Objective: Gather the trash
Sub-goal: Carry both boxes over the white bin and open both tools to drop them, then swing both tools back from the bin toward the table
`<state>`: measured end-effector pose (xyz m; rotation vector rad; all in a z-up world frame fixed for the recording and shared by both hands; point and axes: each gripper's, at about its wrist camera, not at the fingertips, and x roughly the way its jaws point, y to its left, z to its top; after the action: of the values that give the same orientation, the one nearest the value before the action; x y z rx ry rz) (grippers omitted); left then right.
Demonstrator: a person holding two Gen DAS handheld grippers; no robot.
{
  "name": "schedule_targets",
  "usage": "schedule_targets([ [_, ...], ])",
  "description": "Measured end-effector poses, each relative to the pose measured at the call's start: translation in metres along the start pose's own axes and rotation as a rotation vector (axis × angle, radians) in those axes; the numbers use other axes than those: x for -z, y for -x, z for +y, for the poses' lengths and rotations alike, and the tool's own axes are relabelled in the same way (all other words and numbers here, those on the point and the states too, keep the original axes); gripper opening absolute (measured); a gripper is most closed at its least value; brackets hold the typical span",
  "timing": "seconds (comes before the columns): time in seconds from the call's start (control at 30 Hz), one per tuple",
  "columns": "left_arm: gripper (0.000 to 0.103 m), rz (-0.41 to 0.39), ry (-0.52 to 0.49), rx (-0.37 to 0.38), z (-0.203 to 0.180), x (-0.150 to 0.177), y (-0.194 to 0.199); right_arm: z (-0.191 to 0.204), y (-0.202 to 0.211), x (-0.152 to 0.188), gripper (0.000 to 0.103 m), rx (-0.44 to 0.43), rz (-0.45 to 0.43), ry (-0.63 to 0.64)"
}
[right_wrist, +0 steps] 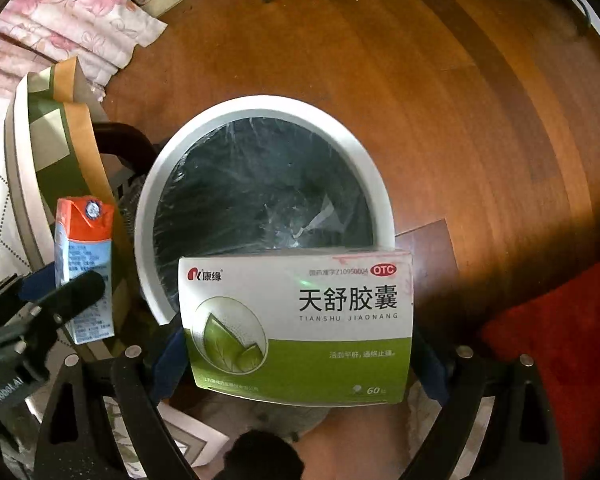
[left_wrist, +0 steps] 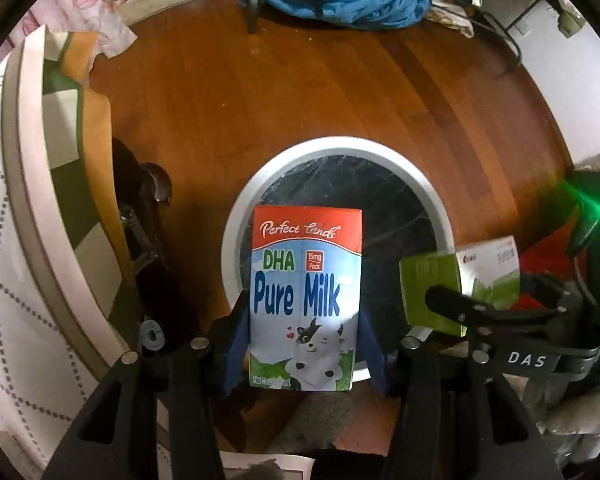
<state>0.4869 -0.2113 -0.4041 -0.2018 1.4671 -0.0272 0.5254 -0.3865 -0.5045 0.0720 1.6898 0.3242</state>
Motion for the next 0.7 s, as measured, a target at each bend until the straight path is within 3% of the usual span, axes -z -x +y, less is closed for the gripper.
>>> schedule_targets([
  [0.03, 0.049, 0.007, 0.000, -0.001, 0.000, 0.001, -0.001, 0.001, 0.000, 0.001, 0.096, 0.004, 0.001, -0.002],
  [0.1, 0.064, -0.001, 0.002, -0.003, 0.000, 0.001, 0.001, -0.001, -0.003, -0.002, 0.103, 0.022, 0.001, -0.015],
  [0.13, 0.082, -0.009, 0.002, -0.011, 0.000, 0.001, 0.001, 0.000, -0.004, -0.002, 0.103, 0.027, -0.005, -0.019],
  [0.17, 0.090, -0.018, 0.002, -0.018, 0.001, 0.003, 0.003, -0.001, -0.004, 0.000, 0.103, 0.039, -0.008, -0.031],
  [0.43, 0.091, -0.056, -0.018, -0.129, 0.007, 0.005, 0.006, 0.007, 0.011, 0.019, 0.103, 0.128, -0.048, -0.074],
  [0.7, 0.091, -0.100, -0.036, -0.161, 0.002, 0.012, 0.027, 0.012, 0.036, 0.043, 0.103, 0.165, -0.084, -0.122],
])
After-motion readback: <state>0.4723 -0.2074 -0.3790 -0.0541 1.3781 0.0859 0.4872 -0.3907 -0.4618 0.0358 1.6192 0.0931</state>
